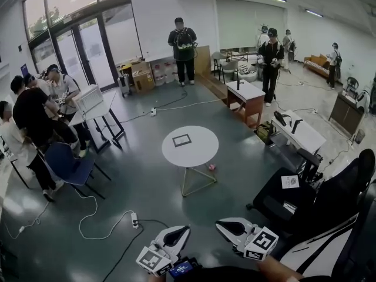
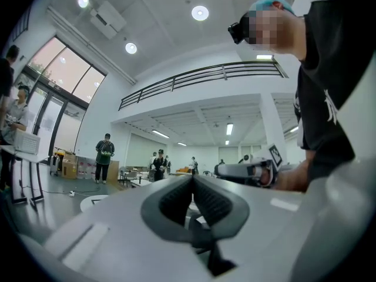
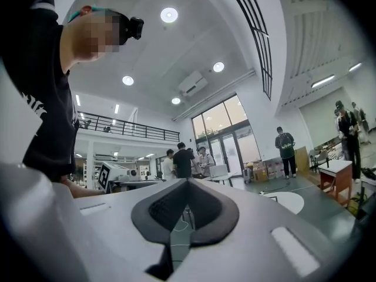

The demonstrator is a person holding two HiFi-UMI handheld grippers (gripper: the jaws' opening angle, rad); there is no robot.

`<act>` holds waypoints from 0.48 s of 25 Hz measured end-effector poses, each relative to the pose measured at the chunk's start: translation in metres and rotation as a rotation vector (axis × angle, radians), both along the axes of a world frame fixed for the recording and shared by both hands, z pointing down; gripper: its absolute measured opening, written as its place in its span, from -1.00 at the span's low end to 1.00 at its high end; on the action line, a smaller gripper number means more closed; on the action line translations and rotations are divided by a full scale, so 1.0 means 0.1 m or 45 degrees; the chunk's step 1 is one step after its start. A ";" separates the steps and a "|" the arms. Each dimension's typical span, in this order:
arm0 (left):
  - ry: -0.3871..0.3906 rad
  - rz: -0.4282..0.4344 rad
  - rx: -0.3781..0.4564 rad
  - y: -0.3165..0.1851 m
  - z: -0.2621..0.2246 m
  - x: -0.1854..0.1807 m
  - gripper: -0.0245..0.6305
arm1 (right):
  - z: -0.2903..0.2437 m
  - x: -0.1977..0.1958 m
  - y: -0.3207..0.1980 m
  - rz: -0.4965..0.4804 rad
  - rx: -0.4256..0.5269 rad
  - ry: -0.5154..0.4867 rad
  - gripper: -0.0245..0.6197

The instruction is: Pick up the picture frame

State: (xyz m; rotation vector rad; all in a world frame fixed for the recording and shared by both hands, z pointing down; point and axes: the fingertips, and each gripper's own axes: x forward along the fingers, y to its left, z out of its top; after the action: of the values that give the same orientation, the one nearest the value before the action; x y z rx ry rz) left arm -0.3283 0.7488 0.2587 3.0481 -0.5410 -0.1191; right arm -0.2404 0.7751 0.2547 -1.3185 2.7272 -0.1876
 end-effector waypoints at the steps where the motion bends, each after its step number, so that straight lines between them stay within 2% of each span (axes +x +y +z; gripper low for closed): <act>1: 0.005 0.011 -0.008 -0.04 0.03 -0.01 -0.92 | 0.02 0.00 -0.03 0.010 -0.012 -0.012 -0.92; 5: -0.018 0.068 -0.060 -0.16 0.22 0.02 -0.92 | 0.16 0.08 -0.09 0.072 -0.073 -0.114 -0.92; 8: -0.014 0.116 -0.082 -0.20 0.35 0.05 -0.92 | 0.28 0.09 -0.10 0.132 -0.091 -0.092 -0.92; 12: -0.026 0.151 -0.131 -0.29 0.47 0.04 -0.92 | 0.37 0.04 -0.14 0.153 -0.135 -0.073 -0.92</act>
State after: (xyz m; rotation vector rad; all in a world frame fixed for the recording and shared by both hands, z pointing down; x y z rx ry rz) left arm -0.3247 0.7203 0.3058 2.9744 -0.3548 -0.0544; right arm -0.2365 0.7611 0.2914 -1.4746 2.6138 -0.3583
